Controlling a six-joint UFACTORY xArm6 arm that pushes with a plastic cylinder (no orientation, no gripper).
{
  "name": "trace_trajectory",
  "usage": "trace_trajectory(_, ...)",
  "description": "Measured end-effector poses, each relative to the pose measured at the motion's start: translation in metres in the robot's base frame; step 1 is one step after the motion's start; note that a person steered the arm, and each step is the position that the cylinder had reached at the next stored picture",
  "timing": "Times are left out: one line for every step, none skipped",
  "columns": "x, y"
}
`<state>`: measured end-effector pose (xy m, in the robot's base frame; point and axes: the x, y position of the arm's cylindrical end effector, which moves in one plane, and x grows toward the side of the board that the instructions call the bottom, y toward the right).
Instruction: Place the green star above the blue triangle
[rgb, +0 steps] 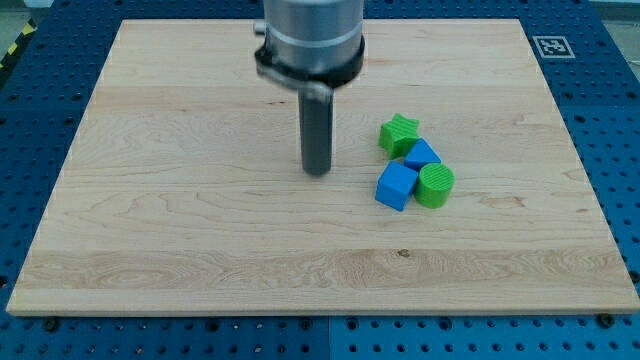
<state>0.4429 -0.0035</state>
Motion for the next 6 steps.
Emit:
trace_trajectory(-0.017, 0.028)
trace_trajectory(-0.017, 0.050)
trace_trajectory(-0.017, 0.075)
trace_trajectory(-0.017, 0.089)
trace_trajectory(-0.017, 0.085)
trace_trajectory(-0.013, 0.057)
